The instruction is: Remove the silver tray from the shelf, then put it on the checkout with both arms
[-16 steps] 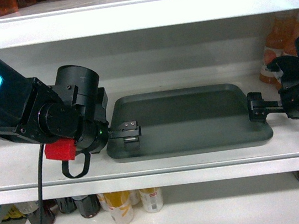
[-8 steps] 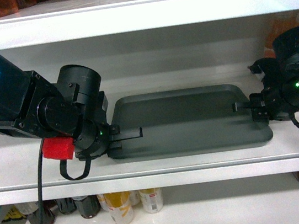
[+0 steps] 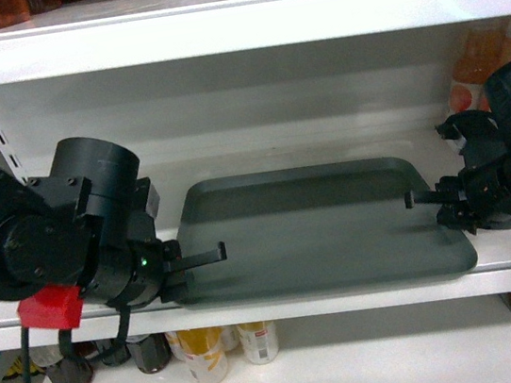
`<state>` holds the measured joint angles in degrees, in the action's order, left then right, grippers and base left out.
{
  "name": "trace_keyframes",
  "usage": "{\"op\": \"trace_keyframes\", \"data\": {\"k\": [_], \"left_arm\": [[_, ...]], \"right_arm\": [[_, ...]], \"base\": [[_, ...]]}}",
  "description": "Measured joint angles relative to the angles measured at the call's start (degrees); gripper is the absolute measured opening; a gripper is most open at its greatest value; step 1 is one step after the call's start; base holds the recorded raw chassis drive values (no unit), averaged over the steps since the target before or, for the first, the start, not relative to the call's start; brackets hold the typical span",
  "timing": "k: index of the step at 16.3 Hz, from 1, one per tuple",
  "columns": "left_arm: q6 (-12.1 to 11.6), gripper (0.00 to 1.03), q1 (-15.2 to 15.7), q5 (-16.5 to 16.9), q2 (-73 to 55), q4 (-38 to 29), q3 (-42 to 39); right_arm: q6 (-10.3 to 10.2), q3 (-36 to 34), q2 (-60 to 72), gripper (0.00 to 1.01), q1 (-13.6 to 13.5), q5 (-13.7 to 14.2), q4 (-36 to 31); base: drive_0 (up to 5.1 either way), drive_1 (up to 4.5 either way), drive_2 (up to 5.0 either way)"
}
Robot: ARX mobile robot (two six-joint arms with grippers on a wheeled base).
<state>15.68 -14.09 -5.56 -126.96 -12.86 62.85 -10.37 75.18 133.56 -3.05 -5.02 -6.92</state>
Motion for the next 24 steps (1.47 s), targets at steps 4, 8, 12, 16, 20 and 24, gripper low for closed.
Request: {"op": "trace_keyframes", "data": {"k": [4, 8, 12, 16, 20, 24], "left_arm": [[-1.20, 0.03, -0.17, -0.37, 9.38, -4.13, -12.00], [-2.14, 0.03, -0.76, -1.05, 21.51, -6.45, -19.34], [-1.75, 0.03, -2.19, -2.05, 36.30, -4.37, -29.18], [-1.18, 0.03, -2.97, -1.95, 50.05, -1.64, -36.15], [-1.55, 0.03, -2.97, -2.34, 49.81, -1.73, -35.67], [-1.57, 0.03, -2.97, -2.34, 49.75, -2.19, -35.65]], "right_arm": [[-1.38, -13.16, -9.03, 0.02, -0.70, -1.42, -5.03], [-3.08, -24.04, -22.97, 0.02, -0.63, -1.73, -8.83], [-3.65, -36.92, -40.13, 0.02, -0.55, -4.11, -9.16], [-4.20, -46.42, -56.83, 0.02, 0.07, -6.43, -6.40], [-4.22, -45.81, -56.57, 0.02, 0.07, -6.51, -6.36], [-4.20, -45.81, -56.41, 0.02, 0.07, -6.51, -6.82]], "base": [[0.0, 0.00, 0.0], [0.0, 0.00, 0.0], [0.0, 0.00, 0.0], [0.0, 0.00, 0.0], [0.0, 0.00, 0.0], [0.0, -2.12, 2.2]]}}
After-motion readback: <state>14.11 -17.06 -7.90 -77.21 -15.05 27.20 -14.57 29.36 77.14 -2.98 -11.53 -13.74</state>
